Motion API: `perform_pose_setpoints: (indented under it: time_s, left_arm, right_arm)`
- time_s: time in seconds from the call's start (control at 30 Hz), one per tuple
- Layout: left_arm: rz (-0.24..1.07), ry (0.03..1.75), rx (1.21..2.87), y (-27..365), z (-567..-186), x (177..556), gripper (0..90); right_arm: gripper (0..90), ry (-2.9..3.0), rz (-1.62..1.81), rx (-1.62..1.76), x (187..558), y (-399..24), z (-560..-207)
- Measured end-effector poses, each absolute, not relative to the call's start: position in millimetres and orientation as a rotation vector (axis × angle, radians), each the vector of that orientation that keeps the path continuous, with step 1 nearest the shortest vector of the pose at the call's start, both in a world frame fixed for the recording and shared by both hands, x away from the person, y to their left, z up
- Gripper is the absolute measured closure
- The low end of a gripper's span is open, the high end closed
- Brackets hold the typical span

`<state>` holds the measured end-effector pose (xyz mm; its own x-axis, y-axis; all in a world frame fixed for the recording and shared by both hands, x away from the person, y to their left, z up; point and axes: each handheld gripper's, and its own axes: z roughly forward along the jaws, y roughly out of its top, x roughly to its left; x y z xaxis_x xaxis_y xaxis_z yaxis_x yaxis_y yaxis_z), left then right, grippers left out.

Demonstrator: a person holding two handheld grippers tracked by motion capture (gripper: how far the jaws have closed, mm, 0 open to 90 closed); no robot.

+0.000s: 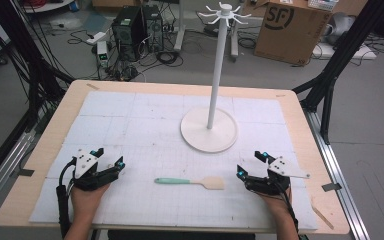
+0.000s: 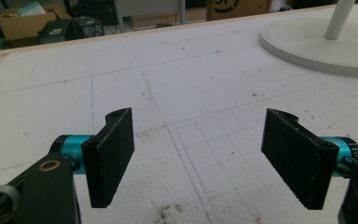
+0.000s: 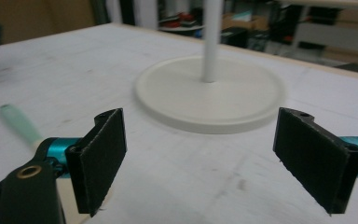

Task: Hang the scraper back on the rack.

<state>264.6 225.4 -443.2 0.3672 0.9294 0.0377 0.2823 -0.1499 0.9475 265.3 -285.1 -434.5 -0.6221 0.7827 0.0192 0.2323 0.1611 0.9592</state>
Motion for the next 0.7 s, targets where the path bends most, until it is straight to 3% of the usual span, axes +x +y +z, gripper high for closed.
perform_pose_setpoints:
  time_s: [0.37,0.5,0.7]
  left_arm:
    - [0.861,1.034,1.638,224,-442,260,26.3]
    - [0.871,1.016,1.636,223,-441,259,26.5]
    - [0.870,1.017,1.632,223,-441,259,26.5]
  right_arm:
    - [16.6,2.278,1.473,0.750,270,-238,-441]
    - [24.3,2.352,1.478,0.688,271,-228,-442]
    - [27.0,2.474,1.425,0.571,273,-206,-443]
